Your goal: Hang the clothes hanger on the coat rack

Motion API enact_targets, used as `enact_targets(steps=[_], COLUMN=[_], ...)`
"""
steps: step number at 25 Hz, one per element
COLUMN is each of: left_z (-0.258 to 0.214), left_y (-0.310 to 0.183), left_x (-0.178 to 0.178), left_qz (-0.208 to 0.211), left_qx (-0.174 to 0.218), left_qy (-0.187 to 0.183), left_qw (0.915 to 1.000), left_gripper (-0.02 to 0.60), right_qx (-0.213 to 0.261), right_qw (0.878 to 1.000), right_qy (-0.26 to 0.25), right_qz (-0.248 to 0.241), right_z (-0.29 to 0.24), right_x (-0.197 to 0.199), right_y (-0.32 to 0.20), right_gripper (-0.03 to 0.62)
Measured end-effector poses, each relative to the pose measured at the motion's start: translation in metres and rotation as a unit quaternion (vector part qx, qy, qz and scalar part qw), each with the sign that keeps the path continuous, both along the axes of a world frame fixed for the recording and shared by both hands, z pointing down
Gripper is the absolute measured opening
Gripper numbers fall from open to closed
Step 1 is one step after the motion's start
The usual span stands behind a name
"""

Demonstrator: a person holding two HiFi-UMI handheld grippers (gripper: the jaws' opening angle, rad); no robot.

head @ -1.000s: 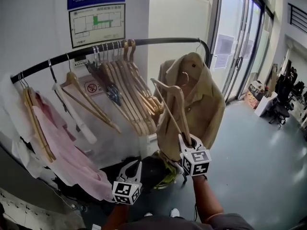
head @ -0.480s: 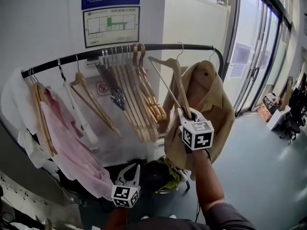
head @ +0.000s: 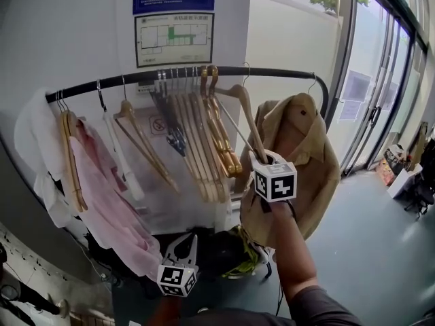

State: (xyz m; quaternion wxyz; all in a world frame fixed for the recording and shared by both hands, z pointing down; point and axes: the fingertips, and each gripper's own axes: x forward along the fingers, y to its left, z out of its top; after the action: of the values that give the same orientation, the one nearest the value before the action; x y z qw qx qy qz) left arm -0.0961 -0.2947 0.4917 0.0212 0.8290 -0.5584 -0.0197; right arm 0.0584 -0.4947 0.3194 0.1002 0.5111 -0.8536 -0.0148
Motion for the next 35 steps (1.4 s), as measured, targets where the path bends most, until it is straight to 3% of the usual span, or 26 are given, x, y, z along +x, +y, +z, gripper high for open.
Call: enact_targets(steps=[11,18,19,21,24,30,34,35], left_z=[0.001,0.002,0.001,0.000,-0.001,0.002,-0.002,-0.003], left_y=[0.005,0.009,0.009,0.011,0.013,0.011,0.010,0.010], left_x=[0.000,0.007,0.008,0.009,0.012,0.017,0.029,0.032], left_qz=[-0.004,0.000,0.000,-0.001,0.000,0.004,0.016,0.020], left_qx=[-0.003,-0.006,-0.005,-0.005,-0.004,-0.012,-0.008,-0.006], left_qy=[-0.008,-0.011,-0.011,-0.012,-0.013,-0.015,-0.013,-0.013], left_qw=[1.0000,0.9999,0.9999,0.9999,0.9999,0.9998,0.9997,0.9997], left_gripper=[0.002,0.002,0.002,0.002,0.002,0.002,0.002,0.002], right_qx=[-0.002,0.035,0.042,0.056,0.072,0.083,0.114,0.130], right_qw=[1.000,0.999,0.999,0.998,0.997,0.996,0.989,0.985], right_qy=[-0.005,-0.010,-0.014,-0.020,-0.030,-0.042,-0.099,-0.112], right_qz=[-0.010,-0.002,-0.001,0.000,-0.001,0.007,0.009,0.009], right_z=[0.008,-0.001,-0.003,-0.005,-0.003,0.025,0.052,0.058], right_x=[-0.004,0.002,0.003,0.008,0.021,0.050,0.058,0.059], right_y=[0.009,0.021,0.024,0.032,0.051,0.103,0.142,0.153], right_gripper=[0.044,0.046,0.051,0.135,0.183,0.190,0.188,0.158])
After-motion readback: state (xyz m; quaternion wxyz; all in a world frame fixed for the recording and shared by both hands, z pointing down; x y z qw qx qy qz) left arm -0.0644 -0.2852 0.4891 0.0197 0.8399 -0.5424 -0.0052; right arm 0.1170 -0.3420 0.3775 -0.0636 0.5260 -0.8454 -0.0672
